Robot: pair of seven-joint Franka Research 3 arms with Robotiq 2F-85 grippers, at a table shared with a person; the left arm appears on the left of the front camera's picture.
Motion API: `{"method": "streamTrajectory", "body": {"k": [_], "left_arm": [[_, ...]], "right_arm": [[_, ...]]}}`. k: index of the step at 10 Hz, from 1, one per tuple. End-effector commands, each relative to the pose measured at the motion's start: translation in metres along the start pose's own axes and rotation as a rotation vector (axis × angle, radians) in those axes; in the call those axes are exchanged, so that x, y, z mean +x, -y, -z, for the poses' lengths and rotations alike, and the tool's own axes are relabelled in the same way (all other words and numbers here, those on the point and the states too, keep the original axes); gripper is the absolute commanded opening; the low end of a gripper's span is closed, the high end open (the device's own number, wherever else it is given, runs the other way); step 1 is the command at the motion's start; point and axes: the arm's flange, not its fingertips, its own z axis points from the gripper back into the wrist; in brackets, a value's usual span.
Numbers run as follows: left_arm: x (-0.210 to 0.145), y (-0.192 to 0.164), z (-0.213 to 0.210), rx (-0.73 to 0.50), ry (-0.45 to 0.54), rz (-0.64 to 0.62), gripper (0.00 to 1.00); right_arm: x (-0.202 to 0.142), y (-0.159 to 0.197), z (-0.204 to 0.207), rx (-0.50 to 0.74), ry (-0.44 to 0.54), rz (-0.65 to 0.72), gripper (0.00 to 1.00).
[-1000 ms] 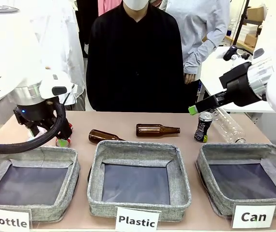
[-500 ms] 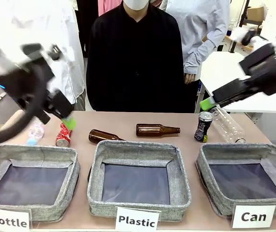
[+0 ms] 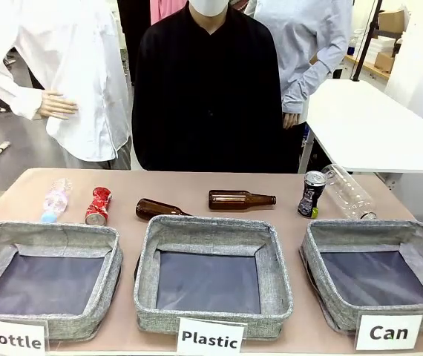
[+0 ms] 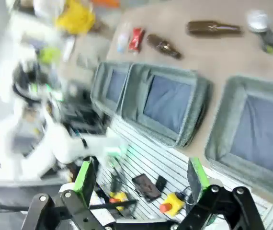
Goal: Sort the can waste into the basket.
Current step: Pick up the can waste from the table and place it in the right Fabric basket.
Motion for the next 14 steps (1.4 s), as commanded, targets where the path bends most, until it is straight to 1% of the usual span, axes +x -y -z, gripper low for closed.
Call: {"method": "streamTrajectory", "body": {"k": [1, 2, 3, 4, 5, 6, 7, 8, 13, 14], "left_arm": [[-0.004, -0.079, -0.022, -0.19, 0.171, -0.195, 1.0], [-0.012, -0.109, -0.03, -0.258, 0.227, -0.253, 1.0], [-0.02, -0.134, -0.026, -0.321, 0.264, -0.311, 1.0], [-0.03, -0.158, -0.025, -0.37, 0.3, -0.365, 1.0], [-0.033, -0.176, -0.018, -0.403, 0.313, -0.411, 1.0], [-0.034, -0.172, -0.006, -0.424, 0.32, -0.434, 1.0], [-0.039, -0.164, 0.003, -0.416, 0.332, -0.474, 1.0], [-0.039, -0.187, -0.015, -0.391, 0.318, -0.453, 1.0], [-0.039, -0.187, -0.015, -0.391, 0.318, -0.453, 1.0], [-0.039, -0.186, -0.014, -0.387, 0.331, -0.477, 1.0]], "right_arm": [[-0.02, 0.073, -0.017, 0.117, 0.172, 0.114, 1.0], [-0.032, 0.105, -0.024, 0.156, 0.249, 0.173, 1.0], [-0.041, 0.134, -0.032, 0.137, 0.321, 0.251, 1.0], [-0.048, 0.156, -0.033, 0.103, 0.36, 0.315, 1.0], [-0.051, 0.176, -0.028, 0.08, 0.368, 0.363, 1.0], [-0.051, 0.186, -0.021, 0.051, 0.379, 0.402, 1.0], [-0.053, 0.19, -0.017, 0.006, 0.396, 0.42, 1.0], [-0.038, 0.196, -0.071, 0.077, 0.358, 0.404, 1.0], [-0.038, 0.196, -0.071, 0.077, 0.358, 0.404, 1.0], [-0.038, 0.196, -0.071, 0.077, 0.358, 0.404, 1.0]]}}
